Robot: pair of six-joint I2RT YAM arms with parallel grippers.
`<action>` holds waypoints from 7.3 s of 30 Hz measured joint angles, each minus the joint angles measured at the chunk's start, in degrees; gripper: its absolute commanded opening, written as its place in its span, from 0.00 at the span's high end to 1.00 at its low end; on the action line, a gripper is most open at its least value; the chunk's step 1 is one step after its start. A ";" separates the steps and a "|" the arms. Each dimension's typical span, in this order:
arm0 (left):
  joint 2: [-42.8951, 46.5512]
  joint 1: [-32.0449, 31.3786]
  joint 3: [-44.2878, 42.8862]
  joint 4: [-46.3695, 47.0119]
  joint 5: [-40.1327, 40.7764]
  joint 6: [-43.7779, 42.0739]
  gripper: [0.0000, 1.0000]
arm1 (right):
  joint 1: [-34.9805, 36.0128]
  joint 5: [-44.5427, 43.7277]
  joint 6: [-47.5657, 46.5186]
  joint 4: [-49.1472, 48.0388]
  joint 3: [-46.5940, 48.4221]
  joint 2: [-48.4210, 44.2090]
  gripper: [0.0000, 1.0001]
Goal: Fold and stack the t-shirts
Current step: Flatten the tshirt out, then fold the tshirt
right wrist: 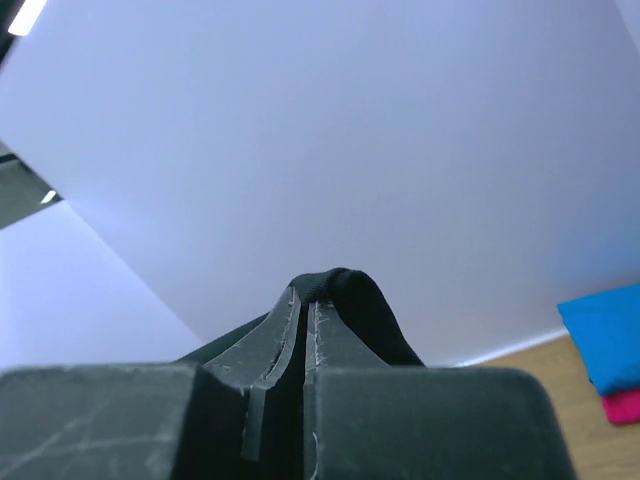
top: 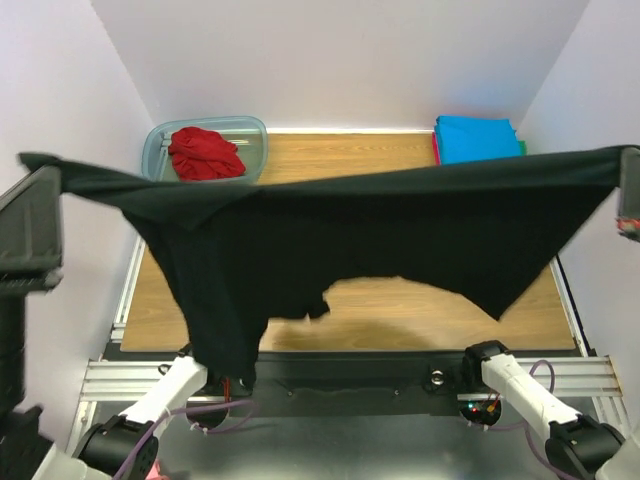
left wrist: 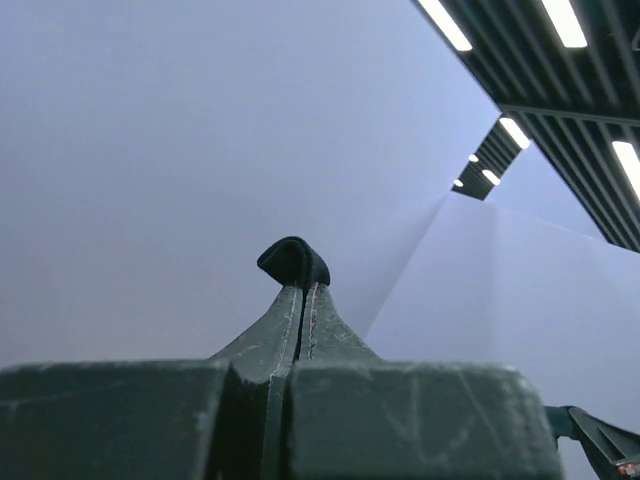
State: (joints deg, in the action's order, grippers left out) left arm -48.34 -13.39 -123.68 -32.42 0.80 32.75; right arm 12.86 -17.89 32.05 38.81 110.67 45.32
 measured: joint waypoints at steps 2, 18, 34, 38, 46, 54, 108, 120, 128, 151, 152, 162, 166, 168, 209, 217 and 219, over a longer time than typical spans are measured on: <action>0.04 0.00 -2.45 -0.20 -0.98 -0.55 1.00 | 0.00 1.27 -0.31 0.66 2.71 -0.79 1.00; -4.42 0.00 36.02 14.47 5.22 -3.61 1.00 | -0.04 -7.50 1.16 -1.31 -26.91 0.46 1.00; -63.52 0.00 39.10 30.67 4.57 -10.05 1.00 | -3.45 -12.46 3.17 -18.29 -42.64 47.15 1.00; -66.27 0.00 34.49 31.56 3.93 -10.45 1.00 | -5.66 -11.96 2.34 -21.38 -37.22 54.10 1.00; -70.97 0.00 25.88 33.99 2.49 -10.84 1.00 | -10.27 -9.79 0.09 -23.50 -29.49 61.94 1.00; -75.28 0.00 23.26 34.32 0.28 -10.84 1.00 | -12.44 -7.74 -2.73 -24.94 -24.57 65.75 1.00; -10.93 -16.50 93.22 18.80 5.09 27.89 0.24 | -12.41 -7.34 -7.87 -23.50 -50.73 45.46 0.53; -4.48 -16.00 82.62 13.66 13.94 24.22 0.02 | -12.44 -2.29 -7.15 -19.26 -48.94 41.70 0.11; -30.45 -8.57 73.83 25.07 8.26 16.61 0.02 | -11.58 11.98 -8.33 -21.53 -46.27 50.40 0.06; -68.57 1.75 43.60 30.42 1.01 4.92 0.02 | -10.47 15.10 -9.29 -25.90 -37.68 65.72 0.06; -69.96 1.92 41.35 29.81 0.63 4.46 0.02 | -10.47 15.08 -9.27 -26.01 -37.46 65.90 0.06; -81.02 2.99 22.82 22.34 -1.09 1.29 0.02 | -10.47 15.06 -9.40 -26.08 -37.00 66.23 0.06; -83.03 2.97 16.81 15.80 -1.09 -0.04 0.02 | -10.47 15.28 -9.81 -25.86 -37.09 65.90 0.06; -82.36 2.93 16.68 14.73 -1.20 -1.29 0.02 | -10.47 15.47 -10.03 -25.46 -37.75 65.02 0.06; -18.95 -14.75 94.20 15.28 6.12 26.23 0.81 | -10.47 18.43 -3.10 -19.76 -69.88 13.40 0.00; -25.18 -13.03 88.94 9.77 14.78 27.74 1.00 | -10.47 15.91 -3.04 -18.16 -71.12 14.05 0.00; -25.55 -10.56 88.56 8.76 16.04 27.45 0.88 | -10.47 15.32 -3.02 -17.57 -71.32 14.05 0.00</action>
State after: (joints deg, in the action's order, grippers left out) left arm -73.89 -23.94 -35.11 -23.66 16.84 60.20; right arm 2.39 -2.57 29.04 21.23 39.35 59.37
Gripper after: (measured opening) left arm 0.030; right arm 0.998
